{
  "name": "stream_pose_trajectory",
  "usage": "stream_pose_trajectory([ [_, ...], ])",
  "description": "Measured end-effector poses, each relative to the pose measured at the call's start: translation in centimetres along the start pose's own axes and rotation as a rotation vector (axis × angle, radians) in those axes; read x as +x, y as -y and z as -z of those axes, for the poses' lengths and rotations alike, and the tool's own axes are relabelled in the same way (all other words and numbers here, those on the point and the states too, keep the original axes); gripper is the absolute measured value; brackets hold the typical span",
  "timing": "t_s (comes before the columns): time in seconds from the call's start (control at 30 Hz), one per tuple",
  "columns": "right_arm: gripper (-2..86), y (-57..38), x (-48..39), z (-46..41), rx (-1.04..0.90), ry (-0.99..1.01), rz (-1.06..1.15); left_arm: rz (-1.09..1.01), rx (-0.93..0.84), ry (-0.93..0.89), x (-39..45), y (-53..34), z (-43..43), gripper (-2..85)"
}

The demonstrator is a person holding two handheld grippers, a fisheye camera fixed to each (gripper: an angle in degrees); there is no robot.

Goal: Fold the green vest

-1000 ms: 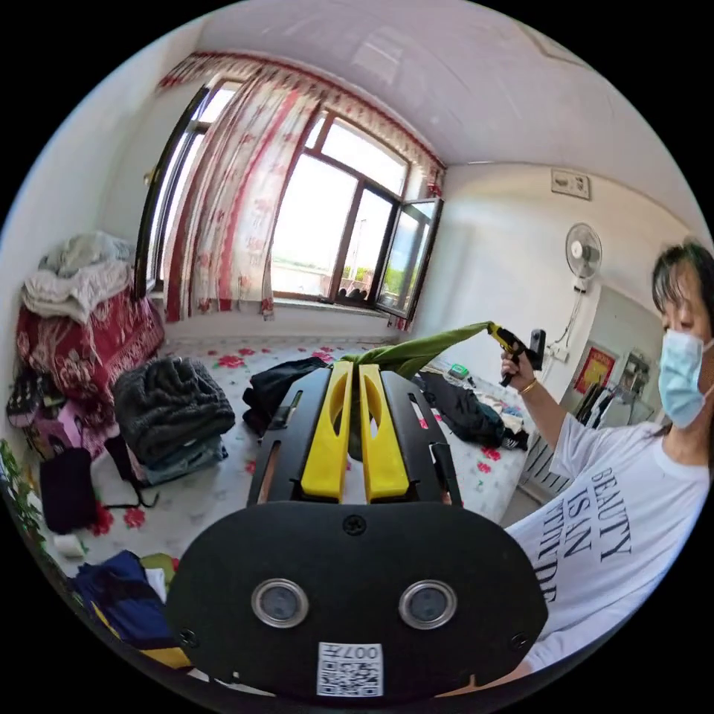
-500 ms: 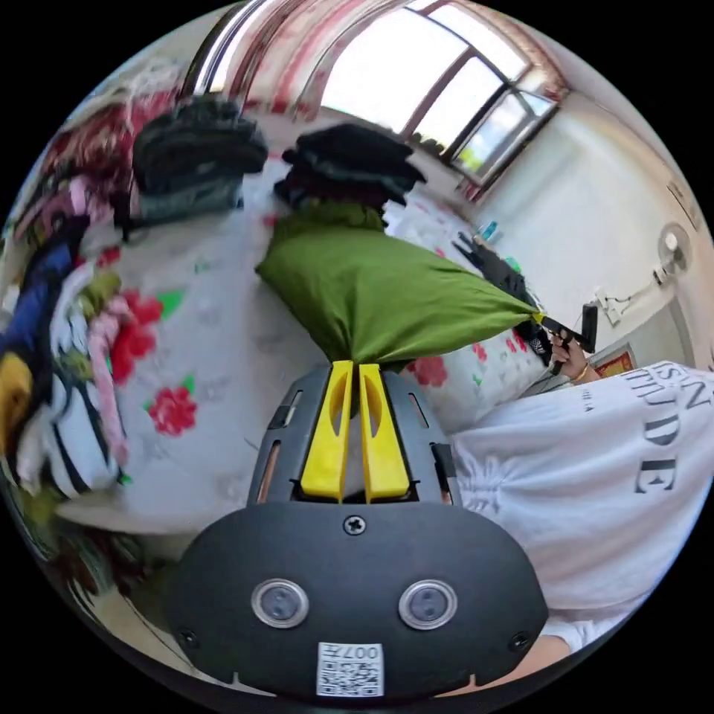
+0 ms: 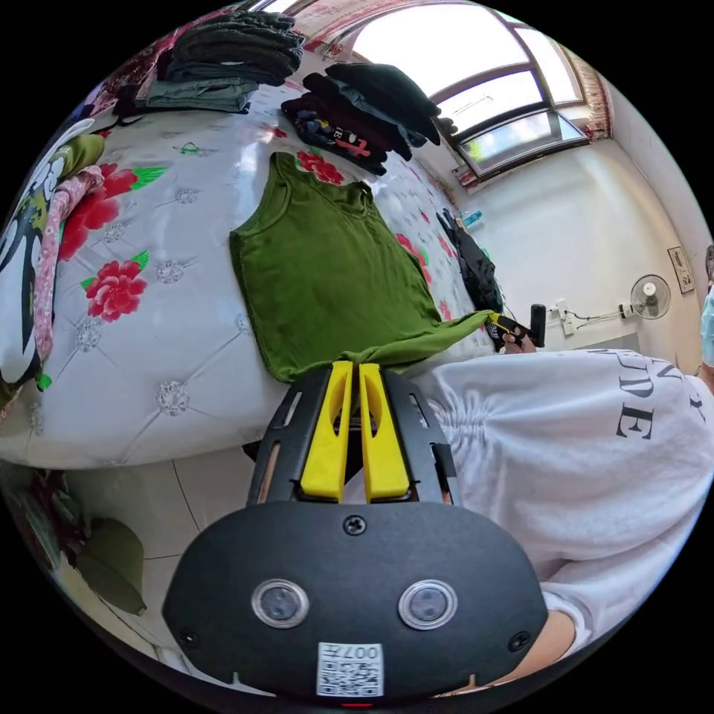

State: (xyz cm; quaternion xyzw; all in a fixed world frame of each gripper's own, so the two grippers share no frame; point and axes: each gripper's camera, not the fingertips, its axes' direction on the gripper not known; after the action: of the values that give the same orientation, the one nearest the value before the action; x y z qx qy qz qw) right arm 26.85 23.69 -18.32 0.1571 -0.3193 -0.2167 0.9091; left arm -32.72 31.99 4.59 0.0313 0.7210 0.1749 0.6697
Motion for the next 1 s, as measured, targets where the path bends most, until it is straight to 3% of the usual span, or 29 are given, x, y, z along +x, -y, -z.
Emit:
stream_pose_trajectory([
  [0.17, 0.8, 8.0, 1.1, -3.0, 0.042, -0.058, 0.044, 0.017, 0.081, -0.04, -3.1, 5.8, 0.2, 0.9],
  [0.33, 2.4, 12.3, 4.8, -7.9, 0.075, -0.164, -0.143, 0.36, 0.176, 0.098, -8.9, 8.8, -1.1, 8.0],
  [0.4, 3.0, 11.1, 5.6, -9.6, 0.057, -0.207, -0.167, 0.4, 0.212, 0.128, -9.3, 8.0, -1.0, 8.4],
  [0.67, 4.6, 4.1, 6.5, -14.6, -0.12, -0.329, -0.16, 0.26, 0.088, 0.219, -5.8, 2.9, -4.6, 8.9],
  [0.87, 1.6, 3.4, 6.8, -17.3, -0.193, -0.319, -0.161, 0.167, -0.04, 0.518, -3.3, 3.3, -8.1, 1.1],
  [1.0, 0.1, 3.4, 5.6, -16.2, -0.176, -0.252, -0.105, 0.159, -0.058, 0.441, -4.2, 3.2, -7.6, -0.8],
])
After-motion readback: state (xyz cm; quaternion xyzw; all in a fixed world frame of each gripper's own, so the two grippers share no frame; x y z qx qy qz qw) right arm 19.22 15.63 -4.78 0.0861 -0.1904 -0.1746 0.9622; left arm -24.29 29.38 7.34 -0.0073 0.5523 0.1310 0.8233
